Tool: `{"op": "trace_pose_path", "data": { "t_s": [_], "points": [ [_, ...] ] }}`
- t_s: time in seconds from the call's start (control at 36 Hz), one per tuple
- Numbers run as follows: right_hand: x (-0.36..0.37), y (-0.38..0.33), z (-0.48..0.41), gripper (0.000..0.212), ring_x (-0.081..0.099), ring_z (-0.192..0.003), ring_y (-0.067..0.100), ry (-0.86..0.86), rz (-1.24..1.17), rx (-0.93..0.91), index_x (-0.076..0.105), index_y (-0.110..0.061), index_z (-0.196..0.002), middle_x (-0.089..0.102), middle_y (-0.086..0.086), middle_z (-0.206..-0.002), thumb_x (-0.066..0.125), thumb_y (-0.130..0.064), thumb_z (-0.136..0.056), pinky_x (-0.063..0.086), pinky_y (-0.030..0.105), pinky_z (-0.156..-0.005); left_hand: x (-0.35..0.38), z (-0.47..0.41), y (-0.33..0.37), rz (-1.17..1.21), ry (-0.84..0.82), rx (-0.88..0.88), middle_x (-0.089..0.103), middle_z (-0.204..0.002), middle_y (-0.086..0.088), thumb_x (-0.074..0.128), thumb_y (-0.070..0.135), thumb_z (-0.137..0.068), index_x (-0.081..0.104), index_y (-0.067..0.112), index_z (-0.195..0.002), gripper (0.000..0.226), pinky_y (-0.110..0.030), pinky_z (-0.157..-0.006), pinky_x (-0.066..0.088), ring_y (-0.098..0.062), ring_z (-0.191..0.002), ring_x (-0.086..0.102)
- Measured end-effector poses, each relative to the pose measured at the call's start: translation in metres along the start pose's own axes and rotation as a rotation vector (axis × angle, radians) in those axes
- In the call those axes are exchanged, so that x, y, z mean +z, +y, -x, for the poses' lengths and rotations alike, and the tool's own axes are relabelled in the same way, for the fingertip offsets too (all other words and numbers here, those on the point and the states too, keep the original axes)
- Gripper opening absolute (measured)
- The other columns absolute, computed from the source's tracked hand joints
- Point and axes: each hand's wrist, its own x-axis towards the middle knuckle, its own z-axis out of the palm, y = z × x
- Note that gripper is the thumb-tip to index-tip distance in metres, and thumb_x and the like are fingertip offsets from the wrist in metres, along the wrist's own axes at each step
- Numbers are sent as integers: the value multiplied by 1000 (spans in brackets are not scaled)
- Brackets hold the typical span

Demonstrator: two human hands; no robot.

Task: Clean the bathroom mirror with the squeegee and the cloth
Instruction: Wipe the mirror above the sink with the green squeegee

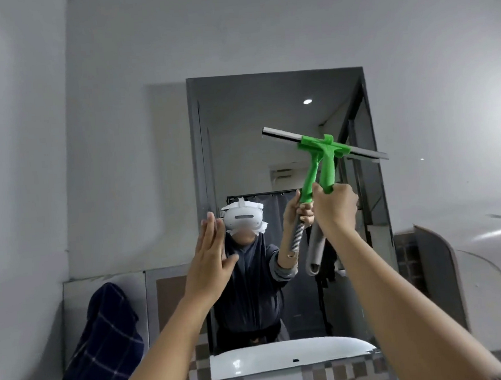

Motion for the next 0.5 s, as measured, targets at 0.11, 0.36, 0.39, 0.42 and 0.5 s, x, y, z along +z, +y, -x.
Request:
{"op": "trace_pose_path", "data": {
  "t_s": [0.11,0.36,0.39,0.42,0.5],
  "points": [
    [14,-10,17,34,62,-69,27,3,-76,56,65,1,-89,64,12,-80,57,-32,-88,46,28,-55,-2,5,-3,-7,-13,43,-11,-153,4,63,22,-86,2,17,-146,85,-22,-106,11,-12,-141,-9],
    [50,-31,54,33,63,-71,29,-40,-138,50,62,1,-83,65,13,-82,56,-31,-89,53,36,-63,-2,24,-19,-4,-68,74,-26,-150,8,55,26,-90,-18,27,-138,88,-16,-105,14,-7,-139,-19],
    [54,-35,57,34,65,-76,32,-38,-141,45,62,2,-85,66,15,-86,56,-32,-88,56,41,-69,-2,25,-19,6,-77,80,-27,-150,8,55,25,-91,-18,28,-138,87,-17,-106,11,-7,-139,-19],
    [58,-39,59,35,66,-78,33,-38,-147,42,62,1,-86,67,17,-88,56,-33,-88,57,45,-71,-2,27,-19,20,-83,84,-27,-150,9,55,24,-91,-18,28,-138,87,-17,-106,9,-8,-140,-19],
    [68,-51,60,34,67,-79,34,-49,-151,20,62,-2,-87,66,17,-90,55,-35,-86,57,49,-72,-1,29,-18,56,-87,93,-26,-151,9,56,18,-90,-13,26,-141,86,-18,-108,15,-9,-140,-18]
  ]
}}
